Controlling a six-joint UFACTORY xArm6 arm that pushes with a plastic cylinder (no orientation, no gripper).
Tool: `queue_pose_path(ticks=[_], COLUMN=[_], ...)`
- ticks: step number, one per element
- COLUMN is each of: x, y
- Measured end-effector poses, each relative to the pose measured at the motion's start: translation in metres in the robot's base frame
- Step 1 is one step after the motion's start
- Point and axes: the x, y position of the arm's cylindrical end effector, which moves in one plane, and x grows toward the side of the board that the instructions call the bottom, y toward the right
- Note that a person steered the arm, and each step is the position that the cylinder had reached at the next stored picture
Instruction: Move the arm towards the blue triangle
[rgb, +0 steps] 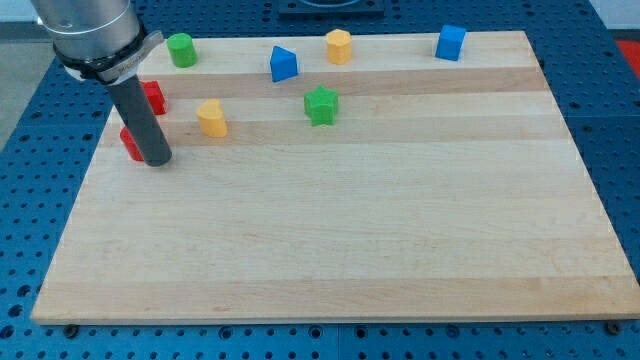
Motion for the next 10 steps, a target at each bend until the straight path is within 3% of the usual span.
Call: queue_pose_path(ticks=[1,3,4,7,10], x=[0.0,-0.003,-0.024,-0.088,-0.153], y=[0.005,0.117,0.125,0.122,0.039])
